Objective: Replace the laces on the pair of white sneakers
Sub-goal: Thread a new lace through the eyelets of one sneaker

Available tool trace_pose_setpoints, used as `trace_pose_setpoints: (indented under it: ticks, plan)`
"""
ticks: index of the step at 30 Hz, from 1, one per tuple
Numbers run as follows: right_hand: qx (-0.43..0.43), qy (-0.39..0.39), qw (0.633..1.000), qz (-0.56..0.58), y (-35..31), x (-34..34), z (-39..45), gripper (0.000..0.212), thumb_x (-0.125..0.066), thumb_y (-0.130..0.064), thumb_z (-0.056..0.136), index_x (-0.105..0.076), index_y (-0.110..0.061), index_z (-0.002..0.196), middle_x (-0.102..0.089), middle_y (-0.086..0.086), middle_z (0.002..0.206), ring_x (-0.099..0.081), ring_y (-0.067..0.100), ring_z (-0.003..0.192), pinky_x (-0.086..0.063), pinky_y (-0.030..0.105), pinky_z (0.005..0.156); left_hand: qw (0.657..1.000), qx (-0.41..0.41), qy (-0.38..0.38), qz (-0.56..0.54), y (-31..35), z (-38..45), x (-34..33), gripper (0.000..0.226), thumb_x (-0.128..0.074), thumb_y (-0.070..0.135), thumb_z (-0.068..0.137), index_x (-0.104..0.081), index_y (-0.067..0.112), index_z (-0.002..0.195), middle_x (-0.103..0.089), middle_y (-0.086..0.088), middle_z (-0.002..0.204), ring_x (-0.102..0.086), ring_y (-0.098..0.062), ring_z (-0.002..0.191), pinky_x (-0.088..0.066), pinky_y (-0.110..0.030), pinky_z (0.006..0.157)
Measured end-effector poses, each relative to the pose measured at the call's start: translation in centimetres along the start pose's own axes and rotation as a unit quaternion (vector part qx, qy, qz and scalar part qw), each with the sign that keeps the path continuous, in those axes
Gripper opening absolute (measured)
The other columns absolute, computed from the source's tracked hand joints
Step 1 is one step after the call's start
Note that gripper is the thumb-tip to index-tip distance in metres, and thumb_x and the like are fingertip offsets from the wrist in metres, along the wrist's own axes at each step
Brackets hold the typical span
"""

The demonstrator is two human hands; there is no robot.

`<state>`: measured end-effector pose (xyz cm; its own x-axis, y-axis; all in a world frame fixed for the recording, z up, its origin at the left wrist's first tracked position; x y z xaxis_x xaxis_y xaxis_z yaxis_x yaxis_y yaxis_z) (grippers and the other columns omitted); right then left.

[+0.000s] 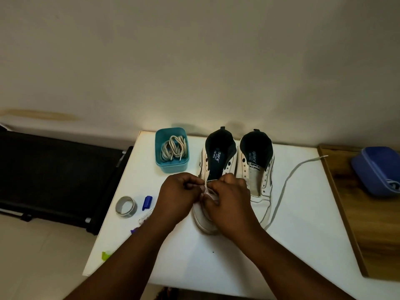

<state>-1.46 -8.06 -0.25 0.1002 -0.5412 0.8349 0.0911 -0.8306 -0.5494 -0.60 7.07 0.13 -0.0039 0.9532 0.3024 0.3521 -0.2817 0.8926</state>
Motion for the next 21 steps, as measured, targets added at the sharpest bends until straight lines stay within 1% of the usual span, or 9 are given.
trace_pose_setpoints:
  ticks: [6,8,10,12,13,15,16,18,21]
  plan:
    - [0.000,0.006,0.998,-0.066,-0.2,0.6,0.1,0.034,-0.059,-0.054,0.095,-0.071,-0.034,0.120,-0.059,-0.008,0.117,-0.047,0.019,0.110,-0.041,0.038,0.093,0.964,0.097,0.069,-0.236,1.5,0.0,1.7,0.022,-0.052,-0.001,0.099,-0.058,0.011,0.116,-0.072,-0.018,0.102,-0.074,-0.027,0.096,-0.061,-0.041,0.091]
    - [0.002,0.016,0.998,-0.066,-0.2,0.7,0.1,0.034,-0.061,-0.055,0.093,-0.073,-0.034,0.117,-0.060,-0.009,0.113,-0.049,0.019,0.108,-0.043,0.038,0.091,0.894,0.105,0.074,-0.429,2.0,-0.1,1.9,0.020,-0.044,0.004,0.103,-0.055,0.010,0.118,-0.069,-0.015,0.105,-0.075,-0.021,0.088,-0.062,-0.035,0.080]
    - [0.001,0.023,0.998,-0.058,0.0,0.8,0.1,0.033,-0.062,-0.055,0.091,-0.074,-0.035,0.115,-0.060,-0.009,0.111,-0.050,0.019,0.106,-0.044,0.039,0.092,0.837,0.104,0.075,-0.533,2.1,0.0,2.0,0.015,-0.041,0.005,0.103,-0.053,0.012,0.106,-0.059,-0.006,0.084,-0.060,-0.008,0.059,-0.050,-0.022,0.055]
    - [0.001,0.025,0.998,-0.055,0.1,0.9,0.0,0.033,-0.063,-0.054,0.091,-0.074,-0.035,0.115,-0.061,-0.009,0.112,-0.052,0.020,0.107,-0.044,0.040,0.093,0.915,0.053,0.129,-0.378,2.1,0.2,2.9,0.012,-0.044,0.010,0.102,-0.052,0.017,0.099,-0.050,-0.003,0.079,-0.042,-0.006,0.053,-0.036,-0.019,0.046]
    - [0.003,0.025,0.998,-0.059,0.1,0.9,0.0,0.033,-0.063,-0.055,0.091,-0.074,-0.034,0.114,-0.061,-0.008,0.112,-0.052,0.020,0.107,-0.043,0.040,0.093,0.973,-0.017,0.165,-0.160,2.0,0.3,3.3,0.009,-0.049,0.015,0.103,-0.054,0.022,0.101,-0.054,0.000,0.084,-0.046,-0.005,0.059,-0.038,-0.018,0.051]
    - [0.005,0.021,0.997,-0.074,-0.1,1.0,0.0,0.033,-0.061,-0.055,0.092,-0.074,-0.035,0.115,-0.060,-0.008,0.112,-0.053,0.020,0.107,-0.042,0.040,0.092,0.953,-0.161,0.104,0.234,1.7,-0.1,2.6,0.008,-0.060,0.035,0.100,-0.056,0.033,0.107,-0.062,0.009,0.093,-0.055,-0.003,0.078,-0.042,-0.020,0.066]
    - [0.006,0.016,0.996,-0.082,-0.2,1.0,0.0,0.034,-0.060,-0.055,0.093,-0.073,-0.035,0.116,-0.060,-0.007,0.112,-0.052,0.020,0.107,-0.041,0.039,0.091,0.930,-0.164,0.039,0.327,1.0,-0.3,1.7,0.013,-0.062,0.044,0.098,-0.058,0.036,0.107,-0.065,0.013,0.094,-0.057,-0.004,0.082,-0.042,-0.024,0.070]
    - [0.005,0.009,0.996,-0.093,-0.2,1.0,0.0,0.035,-0.058,-0.056,0.094,-0.072,-0.035,0.118,-0.059,-0.007,0.113,-0.052,0.020,0.109,-0.040,0.039,0.091,0.925,-0.128,-0.018,0.358,0.3,-0.3,0.8,0.014,-0.060,0.048,0.098,-0.067,0.035,0.100,-0.068,0.013,0.087,-0.063,-0.010,0.086,-0.042,-0.027,0.071]
    - [0.006,0.009,0.997,-0.078,-0.1,1.2,-0.1,0.036,-0.060,-0.058,0.092,-0.072,-0.035,0.118,-0.059,-0.007,0.115,-0.052,0.020,0.110,-0.040,0.040,0.093,0.922,-0.184,0.174,0.293,2.4,-0.4,2.7,0.019,-0.051,0.037,0.105,-0.065,0.028,0.096,-0.059,0.014,0.082,-0.060,-0.009,0.078,-0.042,-0.024,0.065]
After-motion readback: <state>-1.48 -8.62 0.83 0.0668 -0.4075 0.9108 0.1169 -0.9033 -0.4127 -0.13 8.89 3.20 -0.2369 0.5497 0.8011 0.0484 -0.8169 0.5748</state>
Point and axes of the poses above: each hand's wrist, its own z-axis towards the middle knuckle, its own x-axis out of the back of the hand, y = z × x, the point moved 2 cm from there along z, towards the middle knuckle
